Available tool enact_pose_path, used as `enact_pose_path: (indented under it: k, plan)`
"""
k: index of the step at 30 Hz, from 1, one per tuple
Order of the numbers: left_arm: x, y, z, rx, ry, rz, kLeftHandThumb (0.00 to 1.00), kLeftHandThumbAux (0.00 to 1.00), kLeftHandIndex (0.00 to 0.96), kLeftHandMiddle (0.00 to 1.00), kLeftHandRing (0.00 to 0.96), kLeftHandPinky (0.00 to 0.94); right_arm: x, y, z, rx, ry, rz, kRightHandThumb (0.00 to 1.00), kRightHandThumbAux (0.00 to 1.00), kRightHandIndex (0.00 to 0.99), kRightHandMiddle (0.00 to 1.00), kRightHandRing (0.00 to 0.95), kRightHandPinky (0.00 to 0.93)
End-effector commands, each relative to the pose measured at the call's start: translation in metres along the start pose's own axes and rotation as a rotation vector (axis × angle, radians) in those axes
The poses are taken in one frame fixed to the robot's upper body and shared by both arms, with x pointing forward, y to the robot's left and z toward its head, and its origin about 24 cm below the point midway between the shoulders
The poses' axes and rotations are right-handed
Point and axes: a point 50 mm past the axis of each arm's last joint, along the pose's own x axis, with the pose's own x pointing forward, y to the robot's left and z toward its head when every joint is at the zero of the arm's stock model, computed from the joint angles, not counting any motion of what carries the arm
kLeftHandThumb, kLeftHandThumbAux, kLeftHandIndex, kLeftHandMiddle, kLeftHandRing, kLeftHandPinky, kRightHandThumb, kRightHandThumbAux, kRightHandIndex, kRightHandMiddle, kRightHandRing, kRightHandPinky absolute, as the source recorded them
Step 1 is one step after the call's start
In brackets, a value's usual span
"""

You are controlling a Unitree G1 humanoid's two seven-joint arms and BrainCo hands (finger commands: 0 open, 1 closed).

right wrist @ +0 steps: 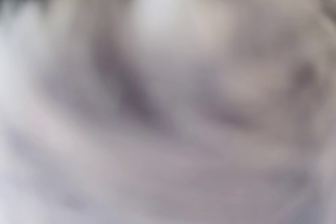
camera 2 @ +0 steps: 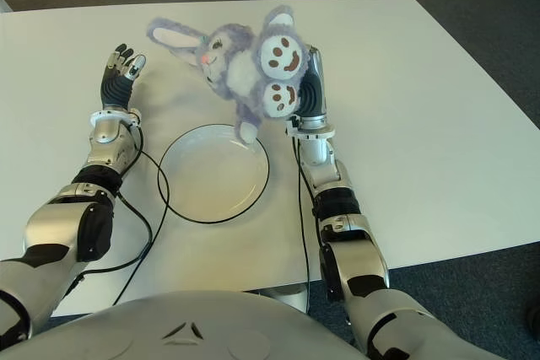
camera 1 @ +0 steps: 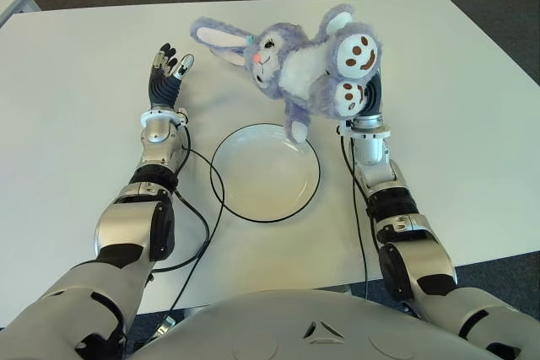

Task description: Put the doll into the plate.

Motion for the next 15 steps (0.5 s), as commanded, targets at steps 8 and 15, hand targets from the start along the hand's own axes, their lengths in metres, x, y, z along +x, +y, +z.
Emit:
enact_pose_path:
  k: [8, 15]
  plan:
    - [-0.025, -0.002, -0.044, 0.005, 0.196, -0.009, 0.0, 0.512, 0.008, 0.09, 0.051, 0.0, 0.017, -0.001, 0.014, -0.045, -0.092, -0.048, 0.71, 0.712, 0.439, 0.842, 0.859, 0.858]
    - [-0.025, -0.002, -0.044, 0.013, 0.194, -0.006, 0.0, 0.51, 0.018, 0.102, 0.058, 0.0, 0.024, -0.002, 0.016, -0.031, -0.094, -0.044, 0.71, 0.712, 0.439, 0.843, 0.86, 0.857]
